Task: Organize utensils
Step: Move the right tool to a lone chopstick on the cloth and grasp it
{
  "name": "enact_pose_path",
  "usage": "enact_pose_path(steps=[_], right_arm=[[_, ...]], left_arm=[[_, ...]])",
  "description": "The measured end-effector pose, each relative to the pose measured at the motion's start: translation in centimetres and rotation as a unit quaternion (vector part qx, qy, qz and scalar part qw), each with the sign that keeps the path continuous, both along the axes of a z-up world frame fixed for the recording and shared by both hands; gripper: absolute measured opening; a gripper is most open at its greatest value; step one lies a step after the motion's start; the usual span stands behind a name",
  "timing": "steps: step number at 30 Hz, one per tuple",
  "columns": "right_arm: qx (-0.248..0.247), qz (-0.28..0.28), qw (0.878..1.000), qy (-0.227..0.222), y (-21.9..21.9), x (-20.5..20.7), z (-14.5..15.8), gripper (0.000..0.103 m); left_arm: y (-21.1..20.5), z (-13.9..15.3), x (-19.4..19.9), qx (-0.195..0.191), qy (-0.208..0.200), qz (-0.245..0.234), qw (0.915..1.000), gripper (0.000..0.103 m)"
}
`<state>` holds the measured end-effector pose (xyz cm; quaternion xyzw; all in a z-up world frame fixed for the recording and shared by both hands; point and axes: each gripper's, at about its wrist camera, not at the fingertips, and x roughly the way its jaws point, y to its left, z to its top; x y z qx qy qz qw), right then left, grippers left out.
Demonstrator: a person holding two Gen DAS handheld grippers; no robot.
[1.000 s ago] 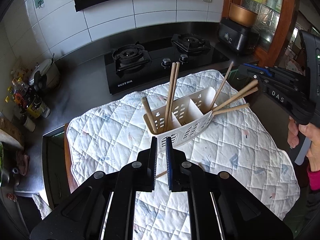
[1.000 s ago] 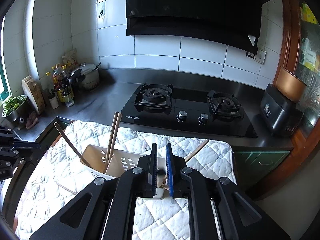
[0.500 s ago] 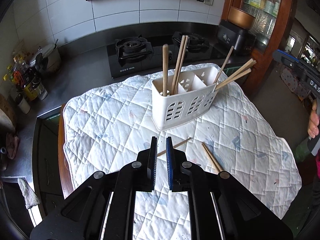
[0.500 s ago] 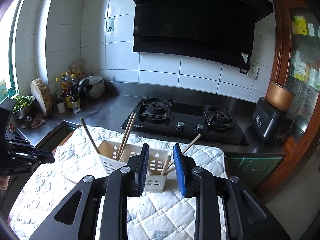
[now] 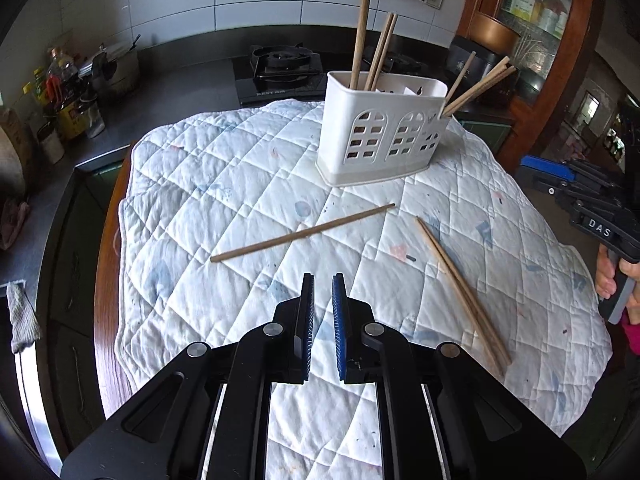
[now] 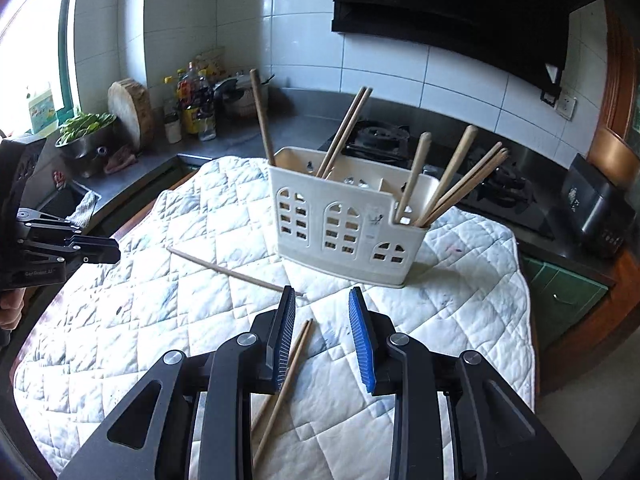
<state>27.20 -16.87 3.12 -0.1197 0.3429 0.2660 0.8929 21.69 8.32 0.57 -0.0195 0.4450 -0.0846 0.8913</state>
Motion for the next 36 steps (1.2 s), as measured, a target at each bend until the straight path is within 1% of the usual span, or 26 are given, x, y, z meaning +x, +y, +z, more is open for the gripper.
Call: enact_pose_path(steps=[1,2,3,6,10,15,18,20,25,29,33,34,36], right_arm=[[-0.002,0.006,1.0,0.005,0.5,0.1,-0.5,0.027],[-0.003,0.014,1.0,0.011,1.1,0.3,-1.0,0.027],[-0.006,0.022,1.0,0.015,1.8,0.4,-1.5,0.027],[-0.016,0.047,0.998,0.028,4.2,0.9,-2.9,0.027],[-0.034,0.091,0.994,0.04,8.1,1.5,-4.4,0.027],[-0.058,0.153,0.985,0.057,13.7,2.7,-6.6,0.027],[-0.079,0.19,0.977,0.057,16.9,3.3,-7.8,0.027],[-0.095,0.213,0.971,0.054,18.8,3.8,-8.6,0.027],[-0.127,0.26,0.956,0.052,22.2,5.7,-10.4,0.026],[-0.148,0.295,0.943,0.048,23.8,6.5,-11.6,0.025],[-0.175,0.331,0.926,0.036,25.3,6.7,-12.7,0.025],[-0.178,0.34,0.922,0.037,25.5,6.8,-12.9,0.022],[-0.185,0.36,0.914,0.029,25.8,6.6,-12.8,0.019]], left_arm=[[0.2,-0.5,-0.7,0.0,0.0,0.006,1.0,0.018],[0.5,-1.0,-1.3,0.002,0.0,0.013,0.9999,0.029],[0.6,-1.4,-1.9,0.004,-0.001,0.017,0.9998,0.031],[1.3,-2.7,-3.7,0.01,0.003,0.031,0.9995,0.031],[2.7,-4.2,-6.0,-0.013,0.014,0.056,0.9982,0.031],[4.1,-5.6,-8.5,-0.027,0.016,0.088,0.9956,0.031],[4.7,-6.2,-9.5,-0.034,0.016,0.102,0.994,0.035],[5.1,-6.5,-10.2,-0.034,0.015,0.11,0.9932,0.035],[6.6,-7.7,-11.4,-0.054,0.025,0.139,0.9885,0.036],[7.4,-8.6,-12.1,-0.057,0.037,0.156,0.9854,0.036],[7.1,-8.9,-12.1,-0.051,0.043,0.155,0.9857,0.036],[6.9,-9.0,-12.1,-0.049,0.043,0.154,0.986,0.036],[6.6,-9.0,-12.1,-0.051,0.042,0.151,0.9863,0.036]])
